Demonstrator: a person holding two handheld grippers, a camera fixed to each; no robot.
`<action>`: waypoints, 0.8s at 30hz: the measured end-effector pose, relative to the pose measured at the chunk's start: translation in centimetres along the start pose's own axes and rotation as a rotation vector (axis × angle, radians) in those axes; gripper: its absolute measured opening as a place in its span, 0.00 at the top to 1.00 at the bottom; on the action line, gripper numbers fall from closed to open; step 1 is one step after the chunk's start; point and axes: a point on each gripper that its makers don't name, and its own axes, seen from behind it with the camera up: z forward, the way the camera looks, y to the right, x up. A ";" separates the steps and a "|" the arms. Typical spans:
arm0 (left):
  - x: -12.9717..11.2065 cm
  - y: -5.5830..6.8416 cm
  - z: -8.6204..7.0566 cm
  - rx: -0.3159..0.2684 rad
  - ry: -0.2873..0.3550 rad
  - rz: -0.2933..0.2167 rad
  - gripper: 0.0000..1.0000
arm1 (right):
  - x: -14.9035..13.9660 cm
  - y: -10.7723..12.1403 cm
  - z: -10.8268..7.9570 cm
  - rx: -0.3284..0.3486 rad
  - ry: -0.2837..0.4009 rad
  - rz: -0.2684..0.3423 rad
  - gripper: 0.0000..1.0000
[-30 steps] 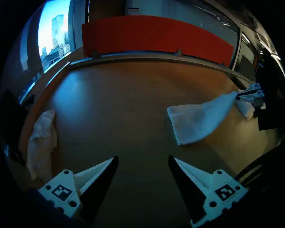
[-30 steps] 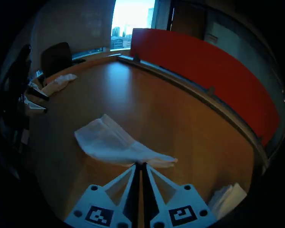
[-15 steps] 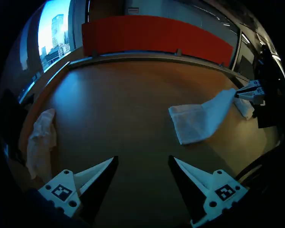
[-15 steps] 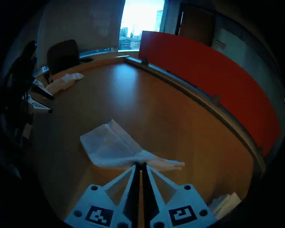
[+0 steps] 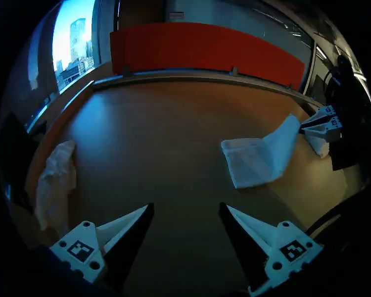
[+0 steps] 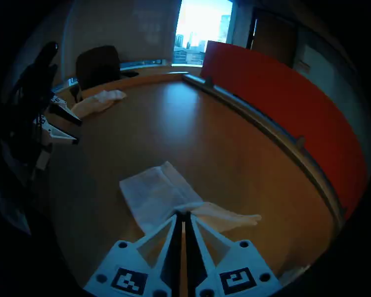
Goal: Fold towel
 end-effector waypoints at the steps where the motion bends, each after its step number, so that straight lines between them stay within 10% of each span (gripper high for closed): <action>1: -0.1 0.0 -0.1 0.000 0.000 -0.002 0.02 | 0.2 -0.3 0.3 0.008 0.000 -0.004 0.96; 24: -1.8 -2.5 -3.1 0.064 0.008 -0.046 0.03 | 1.6 -7.3 7.9 0.179 -0.058 -0.055 0.96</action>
